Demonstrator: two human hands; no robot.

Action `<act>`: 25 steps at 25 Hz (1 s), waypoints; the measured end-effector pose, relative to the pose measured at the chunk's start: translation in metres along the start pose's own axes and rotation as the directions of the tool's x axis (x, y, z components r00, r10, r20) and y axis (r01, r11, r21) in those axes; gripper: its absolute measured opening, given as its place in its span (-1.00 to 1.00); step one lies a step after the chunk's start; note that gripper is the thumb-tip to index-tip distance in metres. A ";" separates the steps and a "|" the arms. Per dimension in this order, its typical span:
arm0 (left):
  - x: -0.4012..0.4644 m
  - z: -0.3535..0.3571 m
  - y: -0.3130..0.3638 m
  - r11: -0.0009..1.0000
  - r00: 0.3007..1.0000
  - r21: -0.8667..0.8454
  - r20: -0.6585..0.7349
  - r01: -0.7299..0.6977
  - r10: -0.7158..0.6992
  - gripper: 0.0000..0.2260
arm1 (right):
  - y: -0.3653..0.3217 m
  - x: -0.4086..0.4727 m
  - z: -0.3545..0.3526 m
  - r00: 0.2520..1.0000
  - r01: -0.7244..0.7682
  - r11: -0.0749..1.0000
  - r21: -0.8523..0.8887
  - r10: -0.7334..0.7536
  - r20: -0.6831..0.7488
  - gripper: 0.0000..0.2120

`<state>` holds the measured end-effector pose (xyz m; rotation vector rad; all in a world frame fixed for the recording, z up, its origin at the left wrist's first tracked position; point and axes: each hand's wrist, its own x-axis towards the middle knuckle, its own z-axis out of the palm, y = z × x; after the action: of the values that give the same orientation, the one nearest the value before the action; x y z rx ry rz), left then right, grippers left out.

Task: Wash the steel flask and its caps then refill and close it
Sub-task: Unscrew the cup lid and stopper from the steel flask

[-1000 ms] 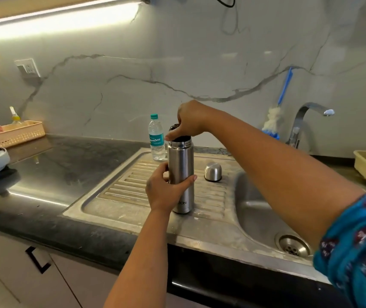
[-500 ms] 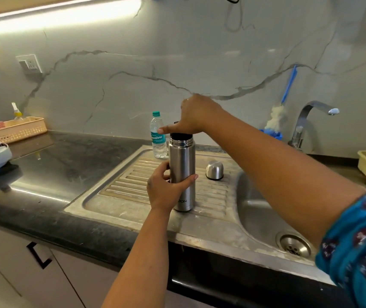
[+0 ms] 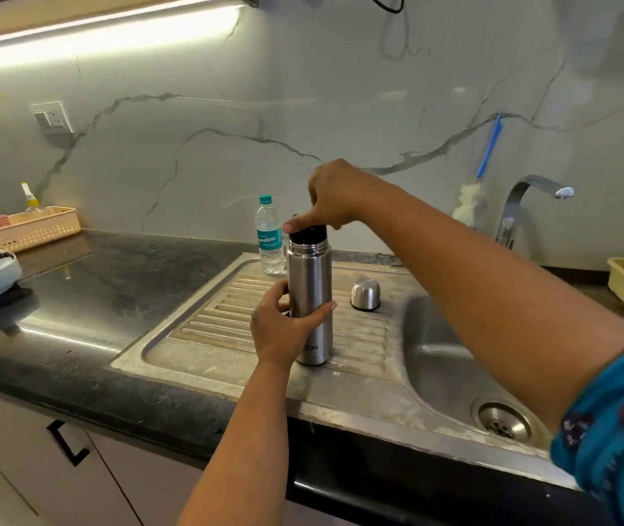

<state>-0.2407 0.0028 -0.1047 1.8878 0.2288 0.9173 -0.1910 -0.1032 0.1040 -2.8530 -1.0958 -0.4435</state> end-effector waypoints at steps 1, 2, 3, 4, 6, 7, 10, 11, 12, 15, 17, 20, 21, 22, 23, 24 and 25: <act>0.000 0.000 -0.001 1.000 1.000 0.003 0.001 0.000 0.000 -0.39 | 0.006 0.000 -0.006 0.999 0.016 0.998 0.066 -0.020 0.050 -0.55; 0.001 0.001 -0.002 1.000 1.000 0.002 0.001 -0.001 0.001 -0.38 | 0.013 -0.001 -0.015 0.995 0.023 0.991 0.130 -0.036 0.093 -0.66; 0.001 0.001 -0.003 1.000 1.000 -0.001 0.001 -0.002 0.002 -0.37 | 0.016 -0.001 -0.021 0.992 0.021 0.983 0.183 -0.043 0.118 -0.66; 0.001 0.001 -0.003 1.000 1.000 -0.005 0.001 -0.003 0.003 -0.36 | 0.016 -0.002 -0.023 0.992 0.014 0.977 0.211 -0.040 0.121 -0.58; 0.000 0.001 -0.004 1.000 1.000 -0.004 -0.006 -0.002 0.002 -0.36 | 0.007 -0.002 -0.013 0.997 -0.024 0.991 0.134 0.013 0.082 -0.33; 0.000 0.001 -0.004 1.000 1.000 0.000 -0.012 -0.002 0.002 -0.37 | 0.001 0.000 -0.003 0.997 -0.046 0.999 0.026 0.044 0.062 -0.27; 0.001 0.001 -0.003 1.000 1.000 0.000 -0.022 -0.005 0.005 -0.39 | -0.010 0.002 0.017 0.999 -0.035 0.996 -0.083 0.038 0.039 -0.28; 0.001 0.001 -0.003 1.000 1.000 0.002 -0.019 -0.008 0.008 -0.41 | -0.009 0.002 0.015 0.997 -0.019 0.998 -0.059 0.023 0.068 -0.29; 0.001 0.001 -0.002 1.000 1.000 0.004 -0.014 -0.013 0.013 -0.42 | -0.006 0.003 0.011 0.994 0.004 1.000 -0.025 -0.001 0.111 -0.35; 0.001 0.001 -0.003 1.000 1.000 0.008 -0.006 -0.015 0.015 -0.41 | 0.010 -0.005 -0.011 0.942 0.067 0.949 0.309 -0.163 0.294 -0.51; 0.002 0.001 -0.004 1.000 1.000 0.015 -0.003 -0.022 0.022 -0.41 | 0.014 -0.009 -0.018 0.928 0.068 0.896 0.438 -0.218 0.302 -0.34; 0.003 0.002 -0.004 0.999 0.999 0.023 -0.011 -0.030 0.030 -0.43 | -0.001 -0.005 -0.002 0.993 0.059 0.985 0.164 -0.075 0.096 -0.33; 0.002 0.002 -0.004 0.999 0.999 0.026 -0.017 -0.028 0.028 -0.43 | -0.007 -0.004 0.005 0.998 0.037 0.998 0.058 -0.040 0.046 -0.27; 0.002 0.002 -0.004 0.999 0.999 0.028 -0.023 -0.027 0.027 -0.42 | -0.010 -0.003 0.010 0.999 0.030 1.000 0.000 -0.030 0.022 -0.27; 0.002 0.002 -0.004 0.999 0.999 0.030 -0.026 -0.028 0.029 -0.41 | -0.008 -0.002 0.011 0.998 0.056 0.998 -0.005 -0.056 0.017 -0.33; 0.002 0.002 -0.004 0.999 0.999 0.031 -0.027 -0.032 0.033 -0.41 | -0.003 -0.002 0.008 0.994 0.089 0.995 0.046 -0.091 0.054 -0.42; 0.002 0.001 -0.004 0.999 0.999 0.034 -0.027 -0.039 0.040 -0.40 | 0.005 -0.003 0.003 0.985 0.115 0.985 0.130 -0.129 0.110 -0.48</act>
<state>-0.2374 0.0049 -0.1072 1.9170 0.2257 0.9720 -0.1891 -0.1081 0.1005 -2.7456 -1.2755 -0.2066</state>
